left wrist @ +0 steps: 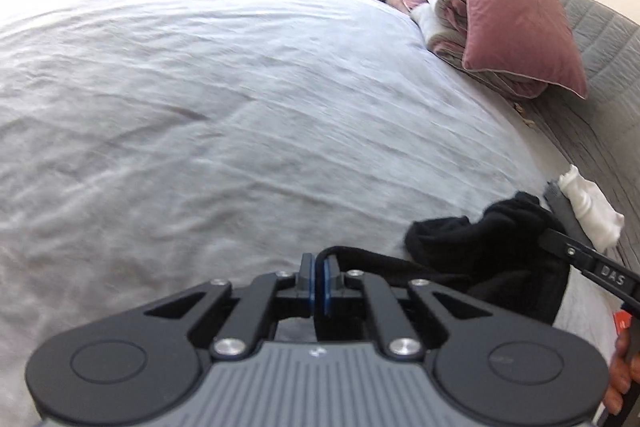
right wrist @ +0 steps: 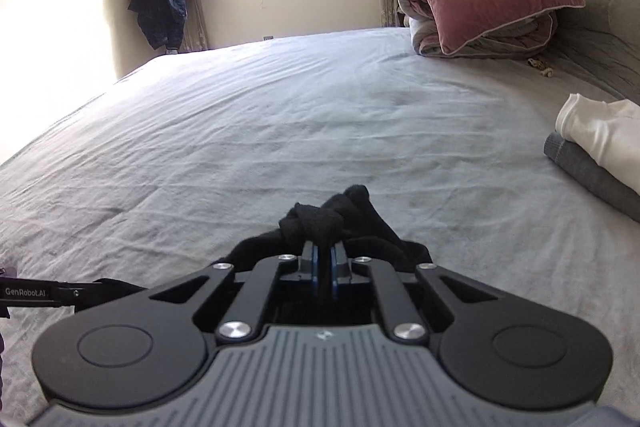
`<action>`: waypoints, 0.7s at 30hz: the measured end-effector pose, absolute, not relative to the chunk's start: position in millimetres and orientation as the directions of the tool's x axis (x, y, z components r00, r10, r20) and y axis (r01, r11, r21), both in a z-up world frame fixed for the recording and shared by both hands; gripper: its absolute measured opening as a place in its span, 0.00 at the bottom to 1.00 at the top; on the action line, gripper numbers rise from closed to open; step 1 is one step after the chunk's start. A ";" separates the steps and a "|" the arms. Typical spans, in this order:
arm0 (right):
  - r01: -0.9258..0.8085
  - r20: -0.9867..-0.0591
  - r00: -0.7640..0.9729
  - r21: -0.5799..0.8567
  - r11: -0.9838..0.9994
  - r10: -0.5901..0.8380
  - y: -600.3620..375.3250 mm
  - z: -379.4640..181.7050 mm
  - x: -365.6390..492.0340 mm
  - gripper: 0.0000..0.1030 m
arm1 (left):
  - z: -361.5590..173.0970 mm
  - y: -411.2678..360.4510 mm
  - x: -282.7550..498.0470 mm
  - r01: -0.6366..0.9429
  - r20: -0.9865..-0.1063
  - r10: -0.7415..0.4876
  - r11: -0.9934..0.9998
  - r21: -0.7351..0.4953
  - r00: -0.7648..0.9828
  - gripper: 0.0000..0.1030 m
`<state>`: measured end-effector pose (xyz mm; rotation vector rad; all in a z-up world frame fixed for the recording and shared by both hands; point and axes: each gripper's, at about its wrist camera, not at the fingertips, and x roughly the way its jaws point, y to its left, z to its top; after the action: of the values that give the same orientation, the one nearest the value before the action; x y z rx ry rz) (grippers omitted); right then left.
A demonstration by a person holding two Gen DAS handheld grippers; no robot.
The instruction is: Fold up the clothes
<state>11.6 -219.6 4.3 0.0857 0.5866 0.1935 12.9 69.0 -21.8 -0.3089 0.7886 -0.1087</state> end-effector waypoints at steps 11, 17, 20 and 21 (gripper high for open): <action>-0.174 -0.508 0.835 0.119 0.978 0.210 -219.6 22.9 -3.6 0.06 | -14.4 146.4 -17.3 -0.077 -0.676 -0.148 0.954 -0.291 0.722 0.04; -0.165 -0.573 0.788 0.158 0.974 0.227 -238.9 17.6 -13.5 0.06 | -36.3 157.5 -38.3 0.010 -0.732 -0.288 0.934 -0.358 0.618 0.04; -0.174 -0.614 0.747 0.189 0.966 0.254 -246.6 10.3 -21.5 0.06 | -46.0 155.6 -50.6 0.065 -0.746 -0.343 0.925 -0.375 0.571 0.04; -0.173 -0.627 0.738 0.180 0.968 0.248 -247.8 6.0 -23.6 0.06 | -48.5 155.5 -53.8 0.083 -0.749 -0.361 0.921 -0.382 0.556 0.04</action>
<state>-23.6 -247.8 6.0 0.1126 0.7038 0.2316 -53.8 155.5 -48.5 -0.3205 0.9493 -0.2669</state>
